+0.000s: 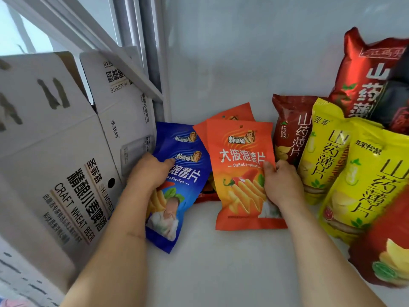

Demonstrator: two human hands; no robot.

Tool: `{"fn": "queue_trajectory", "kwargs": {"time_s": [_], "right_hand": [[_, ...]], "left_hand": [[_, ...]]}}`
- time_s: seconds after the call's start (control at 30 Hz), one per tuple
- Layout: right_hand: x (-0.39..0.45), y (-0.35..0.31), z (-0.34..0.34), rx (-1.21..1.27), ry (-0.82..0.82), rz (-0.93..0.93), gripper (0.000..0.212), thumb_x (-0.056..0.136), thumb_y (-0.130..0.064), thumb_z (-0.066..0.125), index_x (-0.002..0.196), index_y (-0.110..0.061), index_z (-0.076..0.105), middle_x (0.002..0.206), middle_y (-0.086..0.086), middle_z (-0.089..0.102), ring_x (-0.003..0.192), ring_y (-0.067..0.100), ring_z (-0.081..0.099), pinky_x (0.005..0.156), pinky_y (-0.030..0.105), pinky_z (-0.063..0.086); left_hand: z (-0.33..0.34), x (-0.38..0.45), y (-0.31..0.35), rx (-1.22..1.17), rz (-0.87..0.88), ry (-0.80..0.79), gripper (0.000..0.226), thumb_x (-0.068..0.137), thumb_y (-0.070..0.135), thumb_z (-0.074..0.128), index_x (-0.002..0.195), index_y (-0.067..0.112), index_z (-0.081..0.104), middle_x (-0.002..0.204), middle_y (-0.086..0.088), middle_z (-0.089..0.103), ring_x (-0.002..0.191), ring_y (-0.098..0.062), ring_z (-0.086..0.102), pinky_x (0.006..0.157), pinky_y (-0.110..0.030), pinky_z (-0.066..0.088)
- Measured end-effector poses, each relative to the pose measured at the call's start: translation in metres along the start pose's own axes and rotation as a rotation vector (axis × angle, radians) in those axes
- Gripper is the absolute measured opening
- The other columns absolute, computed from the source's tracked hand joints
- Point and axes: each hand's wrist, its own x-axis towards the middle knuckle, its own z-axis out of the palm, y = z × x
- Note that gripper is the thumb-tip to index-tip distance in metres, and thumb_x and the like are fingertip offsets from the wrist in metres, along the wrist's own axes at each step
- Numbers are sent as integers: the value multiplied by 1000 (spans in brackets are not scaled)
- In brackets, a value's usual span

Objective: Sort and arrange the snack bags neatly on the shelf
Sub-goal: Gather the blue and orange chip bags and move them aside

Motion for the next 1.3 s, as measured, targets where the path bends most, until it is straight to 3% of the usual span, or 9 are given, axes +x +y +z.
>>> {"fn": "queue_trajectory", "kwargs": {"time_s": [0.2, 0.3, 0.4, 0.53, 0.67, 0.9, 1.1, 1.2, 1.3], "right_hand": [[-6, 4, -8, 113, -18, 43, 33, 99, -44, 49, 95, -11, 53, 90, 6, 58, 91, 34, 59, 68, 33, 37], [-6, 6, -9, 169, -19, 57, 36, 98, -43, 52, 111, -9, 54, 102, 10, 63, 100, 35, 61, 73, 34, 40], [-8, 8, -6, 202, -65, 59, 47, 98, -43, 51, 130, -8, 56, 122, 13, 65, 113, 35, 59, 88, 37, 45], [-7, 14, -4, 279, -106, 56, 33, 99, -37, 52, 108, -9, 68, 106, 11, 71, 98, 31, 64, 87, 39, 52], [-7, 17, -2, 346, -77, 84, 26, 100, -32, 53, 94, -11, 66, 94, 9, 70, 90, 30, 65, 84, 42, 54], [-4, 13, -4, 329, 21, 90, 29, 103, -30, 46, 99, -7, 62, 93, 9, 63, 85, 28, 58, 71, 31, 40], [-5, 10, 2, 238, 78, 112, 34, 103, -32, 43, 100, -5, 63, 99, 14, 69, 90, 35, 63, 66, 30, 38], [-7, 7, 0, 214, 89, 109, 32, 103, -30, 42, 104, -4, 60, 104, 15, 68, 94, 36, 63, 67, 31, 36], [-6, 5, -1, 214, 86, 107, 33, 103, -31, 41, 104, -4, 60, 104, 16, 68, 92, 36, 63, 67, 31, 38]], "left_hand": [[-4, -6, -1, -32, -7, -2, 58, 88, 49, 69, 128, 10, 53, 115, -12, 68, 89, -26, 68, 77, -39, 58], [-7, -8, -2, -34, 0, -20, 52, 89, 47, 69, 123, 10, 57, 110, -11, 70, 89, -27, 69, 82, -42, 59], [-7, -10, -1, -33, 11, -37, 51, 89, 47, 69, 121, 8, 60, 108, -11, 71, 90, -28, 69, 85, -44, 58], [-9, -15, -1, -66, -17, -38, 51, 89, 47, 69, 118, 6, 61, 107, -13, 71, 90, -30, 70, 85, -46, 59], [-10, -18, -2, -167, -44, -31, 46, 87, 41, 73, 114, 5, 62, 105, -14, 72, 90, -32, 71, 86, -48, 58], [-13, -16, -10, -389, -25, -30, 20, 88, 32, 74, 94, 14, 66, 99, -12, 75, 90, -33, 72, 89, -52, 57], [-13, -21, -17, -623, -31, -104, 13, 98, 25, 62, 105, 14, 65, 103, -12, 75, 89, -28, 71, 86, -44, 58], [-11, -29, -18, -685, -28, -180, 20, 95, 34, 66, 103, 15, 64, 95, -11, 77, 86, -28, 73, 79, -42, 59], [-10, -34, -18, -704, -34, -276, 31, 86, 28, 76, 111, 13, 65, 98, -12, 77, 91, -32, 73, 83, -46, 59]]}}
